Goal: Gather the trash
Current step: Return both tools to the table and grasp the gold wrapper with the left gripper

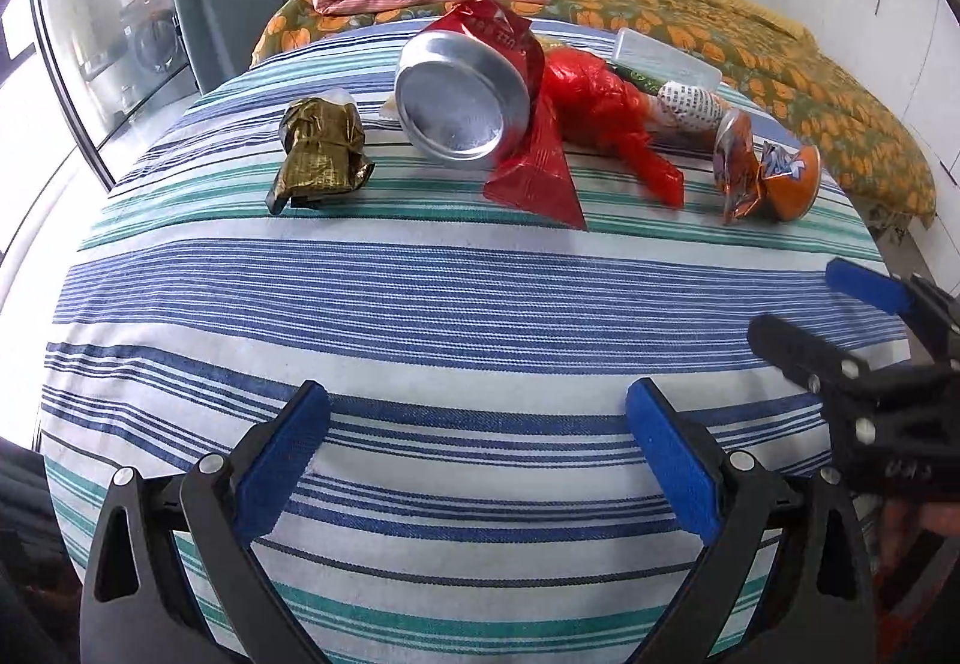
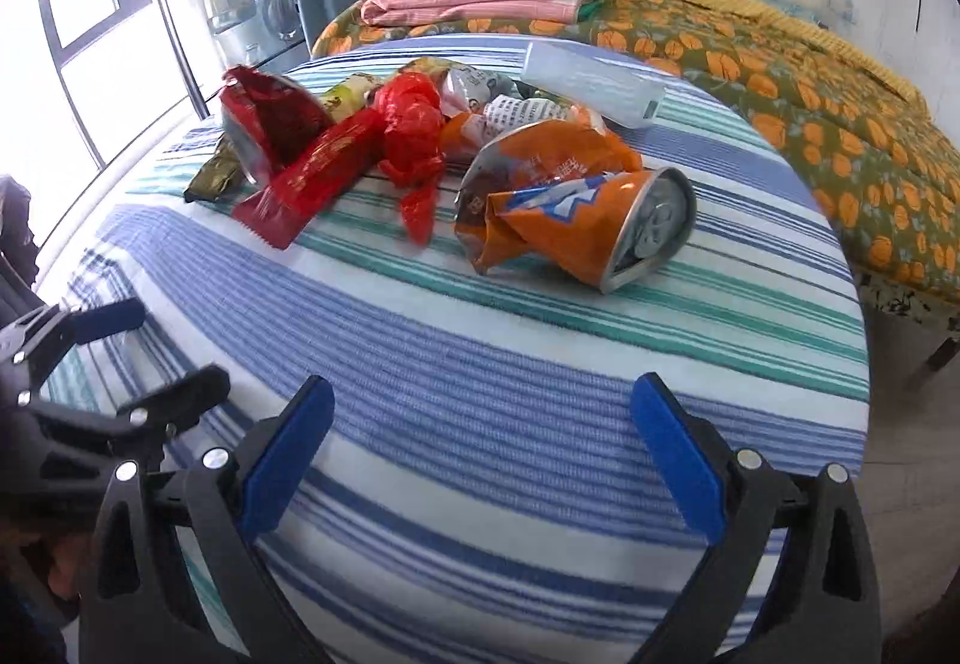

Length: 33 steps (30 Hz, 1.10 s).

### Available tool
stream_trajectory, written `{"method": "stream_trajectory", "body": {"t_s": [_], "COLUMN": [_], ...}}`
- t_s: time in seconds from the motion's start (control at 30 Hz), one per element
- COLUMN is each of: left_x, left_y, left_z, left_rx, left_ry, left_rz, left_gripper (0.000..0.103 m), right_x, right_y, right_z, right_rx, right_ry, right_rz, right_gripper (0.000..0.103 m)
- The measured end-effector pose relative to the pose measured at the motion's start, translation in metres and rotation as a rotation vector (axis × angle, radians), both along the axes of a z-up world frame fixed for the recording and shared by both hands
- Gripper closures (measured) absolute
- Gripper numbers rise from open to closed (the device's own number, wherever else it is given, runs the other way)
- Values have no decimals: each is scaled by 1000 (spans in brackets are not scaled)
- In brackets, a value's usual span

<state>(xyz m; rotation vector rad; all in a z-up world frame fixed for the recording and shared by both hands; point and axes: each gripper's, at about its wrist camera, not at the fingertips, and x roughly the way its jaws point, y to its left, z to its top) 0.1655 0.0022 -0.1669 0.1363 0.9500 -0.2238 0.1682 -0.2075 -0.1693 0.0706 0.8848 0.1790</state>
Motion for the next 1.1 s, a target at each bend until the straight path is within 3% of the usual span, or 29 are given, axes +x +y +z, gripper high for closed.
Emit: {"method": "stream_trajectory", "body": {"t_s": [0.7, 0.77, 0.83, 0.9, 1.1], "left_x": [-2, -5, -6, 2, 71], "left_y": [6, 14, 33, 47, 60], "left_z": [0, 2, 7, 12, 23], "left_rx": [-20, -42, -115, -130, -16], "left_ry": [-9, -19, -29, -48, -71], "left_rz": [12, 51, 84, 110, 110], "left_gripper": [5, 5, 5, 5, 5], "right_x": [10, 10, 10, 10, 9], "right_y": [1, 0, 0, 0, -1], "right_z": [-7, -7, -7, -7, -7], "right_rx": [-21, -18, -17, -19, -24], "right_ry": [23, 22, 22, 23, 23], "right_rz": [-7, -10, -12, -11, -13], "right_gripper": [6, 6, 6, 6, 6]}}
